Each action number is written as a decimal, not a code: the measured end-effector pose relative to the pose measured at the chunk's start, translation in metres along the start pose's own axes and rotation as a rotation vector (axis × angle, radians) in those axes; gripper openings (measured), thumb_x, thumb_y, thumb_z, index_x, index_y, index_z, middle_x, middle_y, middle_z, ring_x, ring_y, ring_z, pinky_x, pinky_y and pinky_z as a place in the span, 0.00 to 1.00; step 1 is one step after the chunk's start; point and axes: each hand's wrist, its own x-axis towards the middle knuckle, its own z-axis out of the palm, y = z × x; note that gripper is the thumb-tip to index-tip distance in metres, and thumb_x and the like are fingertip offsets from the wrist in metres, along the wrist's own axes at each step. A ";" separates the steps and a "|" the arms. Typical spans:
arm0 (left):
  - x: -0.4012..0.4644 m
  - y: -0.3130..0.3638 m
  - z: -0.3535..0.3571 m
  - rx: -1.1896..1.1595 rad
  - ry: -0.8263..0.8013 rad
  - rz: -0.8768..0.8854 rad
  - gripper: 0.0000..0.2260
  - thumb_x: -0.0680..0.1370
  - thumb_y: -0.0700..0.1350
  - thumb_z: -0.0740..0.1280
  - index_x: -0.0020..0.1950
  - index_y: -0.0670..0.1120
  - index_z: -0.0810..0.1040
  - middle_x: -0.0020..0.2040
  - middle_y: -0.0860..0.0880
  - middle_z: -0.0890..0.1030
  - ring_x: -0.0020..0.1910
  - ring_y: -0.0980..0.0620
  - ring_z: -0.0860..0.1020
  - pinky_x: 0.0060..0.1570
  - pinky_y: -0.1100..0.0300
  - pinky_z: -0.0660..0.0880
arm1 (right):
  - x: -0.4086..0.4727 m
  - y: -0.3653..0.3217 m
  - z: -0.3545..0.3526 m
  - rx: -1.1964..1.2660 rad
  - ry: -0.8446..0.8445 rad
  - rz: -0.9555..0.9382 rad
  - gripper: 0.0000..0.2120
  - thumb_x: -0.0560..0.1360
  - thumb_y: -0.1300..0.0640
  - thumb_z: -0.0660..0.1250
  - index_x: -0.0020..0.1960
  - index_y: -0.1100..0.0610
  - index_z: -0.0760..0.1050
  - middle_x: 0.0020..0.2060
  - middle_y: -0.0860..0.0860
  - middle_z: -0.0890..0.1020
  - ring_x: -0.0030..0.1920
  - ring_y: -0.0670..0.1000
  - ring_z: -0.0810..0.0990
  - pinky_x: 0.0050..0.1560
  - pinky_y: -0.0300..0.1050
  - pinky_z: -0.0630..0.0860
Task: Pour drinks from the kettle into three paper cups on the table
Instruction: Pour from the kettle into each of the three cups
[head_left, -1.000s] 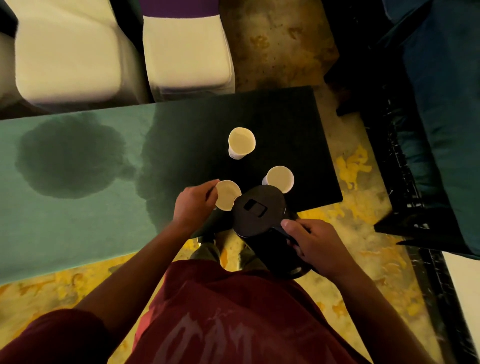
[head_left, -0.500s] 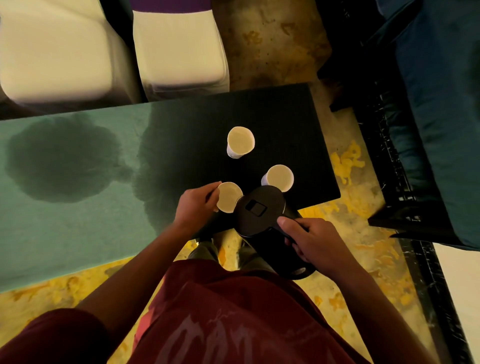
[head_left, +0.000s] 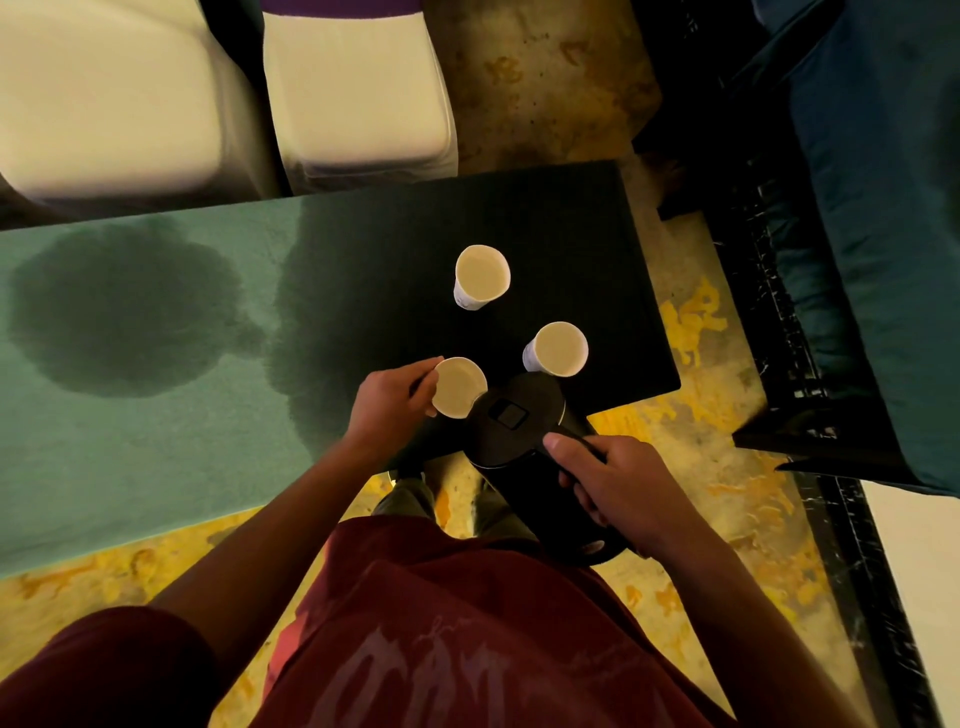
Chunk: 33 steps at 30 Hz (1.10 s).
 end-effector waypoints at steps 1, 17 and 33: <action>0.000 0.000 0.000 -0.009 0.000 -0.004 0.14 0.82 0.48 0.64 0.67 0.48 0.78 0.41 0.53 0.84 0.35 0.61 0.81 0.41 0.62 0.79 | 0.000 0.000 0.000 -0.003 0.000 -0.001 0.23 0.78 0.42 0.67 0.36 0.60 0.78 0.23 0.49 0.74 0.23 0.49 0.72 0.30 0.45 0.70; 0.003 -0.003 -0.005 -0.040 -0.066 -0.038 0.15 0.81 0.48 0.64 0.67 0.48 0.78 0.41 0.50 0.84 0.36 0.57 0.83 0.41 0.60 0.81 | 0.002 -0.005 -0.002 0.016 0.028 0.011 0.23 0.78 0.43 0.68 0.34 0.61 0.79 0.21 0.50 0.74 0.21 0.48 0.71 0.26 0.41 0.68; 0.004 -0.007 -0.004 -0.041 -0.095 -0.059 0.15 0.82 0.49 0.63 0.68 0.50 0.76 0.40 0.53 0.83 0.36 0.57 0.81 0.40 0.62 0.80 | 0.005 0.000 -0.002 -0.023 0.048 -0.045 0.21 0.78 0.45 0.68 0.32 0.57 0.79 0.21 0.48 0.74 0.22 0.47 0.71 0.31 0.47 0.68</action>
